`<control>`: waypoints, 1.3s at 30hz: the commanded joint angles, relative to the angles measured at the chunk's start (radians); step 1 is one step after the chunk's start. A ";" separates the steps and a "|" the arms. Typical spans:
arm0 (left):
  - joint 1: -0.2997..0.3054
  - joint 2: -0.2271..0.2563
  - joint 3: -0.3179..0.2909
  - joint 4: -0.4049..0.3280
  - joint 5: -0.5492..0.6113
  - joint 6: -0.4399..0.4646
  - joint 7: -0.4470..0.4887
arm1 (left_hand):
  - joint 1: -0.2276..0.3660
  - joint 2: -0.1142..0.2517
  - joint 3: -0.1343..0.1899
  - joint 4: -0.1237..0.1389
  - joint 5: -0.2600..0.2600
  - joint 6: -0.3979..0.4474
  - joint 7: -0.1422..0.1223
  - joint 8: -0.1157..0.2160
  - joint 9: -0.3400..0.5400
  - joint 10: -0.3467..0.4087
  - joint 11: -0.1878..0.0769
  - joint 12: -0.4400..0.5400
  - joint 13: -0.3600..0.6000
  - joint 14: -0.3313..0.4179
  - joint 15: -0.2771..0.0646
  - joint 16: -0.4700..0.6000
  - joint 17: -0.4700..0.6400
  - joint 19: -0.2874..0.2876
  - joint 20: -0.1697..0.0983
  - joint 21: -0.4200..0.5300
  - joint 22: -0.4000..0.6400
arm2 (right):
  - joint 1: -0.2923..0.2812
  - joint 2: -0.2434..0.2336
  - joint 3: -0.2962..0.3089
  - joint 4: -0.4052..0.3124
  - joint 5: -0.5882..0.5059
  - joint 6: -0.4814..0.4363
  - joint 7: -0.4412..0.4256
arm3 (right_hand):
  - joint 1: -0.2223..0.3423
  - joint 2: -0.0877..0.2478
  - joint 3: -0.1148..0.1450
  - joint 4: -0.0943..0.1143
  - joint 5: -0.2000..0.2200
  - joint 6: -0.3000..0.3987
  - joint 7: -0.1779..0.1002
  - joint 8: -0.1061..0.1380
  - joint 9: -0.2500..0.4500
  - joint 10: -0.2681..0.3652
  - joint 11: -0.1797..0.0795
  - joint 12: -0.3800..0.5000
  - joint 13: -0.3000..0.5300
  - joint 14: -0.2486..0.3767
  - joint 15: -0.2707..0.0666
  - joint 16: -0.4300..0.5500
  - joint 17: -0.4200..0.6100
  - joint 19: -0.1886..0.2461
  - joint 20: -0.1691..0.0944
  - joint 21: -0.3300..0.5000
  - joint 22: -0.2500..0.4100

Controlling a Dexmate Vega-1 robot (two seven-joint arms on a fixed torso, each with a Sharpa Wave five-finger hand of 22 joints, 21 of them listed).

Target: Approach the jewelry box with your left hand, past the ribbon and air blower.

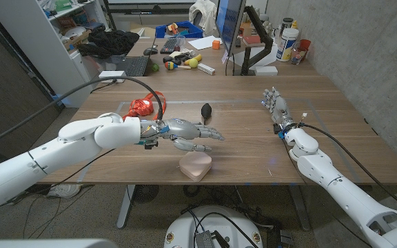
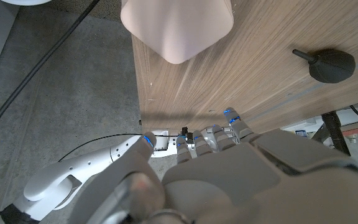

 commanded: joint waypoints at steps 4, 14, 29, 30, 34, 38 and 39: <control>0.005 0.001 0.012 -0.001 -0.003 0.016 -0.017 | 0.008 -0.002 0.000 0.007 0.002 -0.013 -0.003 -0.002 0.002 -0.006 -0.005 -0.003 0.006 -0.011 -0.017 -0.002 0.002 -0.013 0.004 -0.002 0.002 | -0.009 -0.005 0.004 -0.004 0.003 0.002 0.001 | 0.001 0.069 0.000 0.004 0.006 0.005 0.003 0.007 0.005 0.007 0.003 0.003 0.002 -0.003 0.000 0.005 0.004 0.004 -0.036 -0.007 0.004; 0.013 0.002 0.018 -0.008 -0.007 0.030 -0.025 | 0.010 -0.001 0.000 0.007 0.003 -0.018 -0.003 -0.002 0.002 -0.012 0.001 -0.004 0.006 -0.015 -0.013 -0.003 0.001 -0.015 0.004 -0.005 0.002 | -0.012 -0.006 0.005 -0.002 0.006 0.003 0.004 | 0.001 0.069 0.000 0.005 0.006 0.004 0.003 0.007 0.005 0.006 0.002 0.002 0.002 -0.003 0.000 0.005 0.004 0.005 -0.036 -0.009 0.004; 0.016 0.005 0.027 -0.013 -0.014 0.043 -0.042 | 0.012 0.001 0.001 0.008 0.002 -0.020 -0.003 -0.002 0.002 -0.019 0.002 -0.006 0.006 -0.021 -0.012 -0.004 0.002 -0.016 0.004 -0.008 0.002 | -0.013 -0.003 0.003 0.004 0.007 0.004 0.008 | 0.001 0.069 -0.001 0.005 0.006 0.004 0.003 0.007 0.005 0.005 0.002 0.002 0.002 -0.002 0.000 0.005 0.003 0.006 -0.035 -0.011 0.004; 0.017 0.005 0.027 -0.015 -0.012 0.045 -0.042 | 0.012 0.001 0.001 0.008 0.002 -0.021 -0.003 -0.002 0.002 -0.019 0.002 -0.005 0.006 -0.021 -0.012 -0.004 0.002 -0.016 0.005 -0.008 0.002 | -0.013 -0.003 0.003 0.004 0.007 0.004 0.007 | 0.001 0.069 -0.001 0.005 0.006 0.004 0.003 0.007 0.005 0.005 0.001 0.002 0.002 -0.002 0.000 0.005 0.003 0.007 -0.035 -0.012 0.004; 0.019 0.006 0.027 -0.017 -0.011 0.052 -0.044 | 0.012 0.001 0.001 0.008 0.002 -0.021 -0.003 -0.002 0.002 -0.020 0.002 -0.005 0.006 -0.023 -0.012 -0.004 0.002 -0.016 0.004 -0.008 0.002 | -0.013 -0.002 0.002 0.007 0.008 0.005 0.010 | 0.001 0.069 -0.001 0.005 0.006 0.004 0.003 0.007 0.005 0.006 0.001 0.002 0.002 -0.002 0.000 0.005 0.003 0.007 -0.035 -0.013 0.004; 0.022 0.009 0.029 -0.023 -0.013 0.063 -0.053 | 0.013 0.001 0.000 0.008 0.002 -0.022 -0.003 -0.002 0.002 -0.020 0.003 -0.005 0.006 -0.024 -0.011 -0.004 0.002 -0.017 0.004 -0.009 0.002 | -0.016 -0.003 0.002 0.004 0.009 0.007 0.012 | 0.000 0.069 -0.001 0.005 0.006 0.004 0.003 0.007 0.005 0.006 0.001 0.003 0.002 -0.002 0.000 0.005 0.004 0.007 -0.035 -0.013 0.004; 0.021 0.007 0.031 -0.022 -0.012 0.064 -0.055 | 0.013 0.001 0.000 0.009 0.002 -0.022 -0.003 -0.002 0.002 -0.021 0.004 -0.005 0.006 -0.024 -0.011 -0.004 0.002 -0.016 0.005 -0.009 0.002 | -0.017 -0.003 0.003 0.003 0.010 0.007 0.012 | 0.000 0.069 -0.001 0.005 0.006 0.004 0.003 0.007 0.005 0.006 0.001 0.003 0.002 -0.002 0.001 0.005 0.003 0.007 -0.034 -0.013 0.004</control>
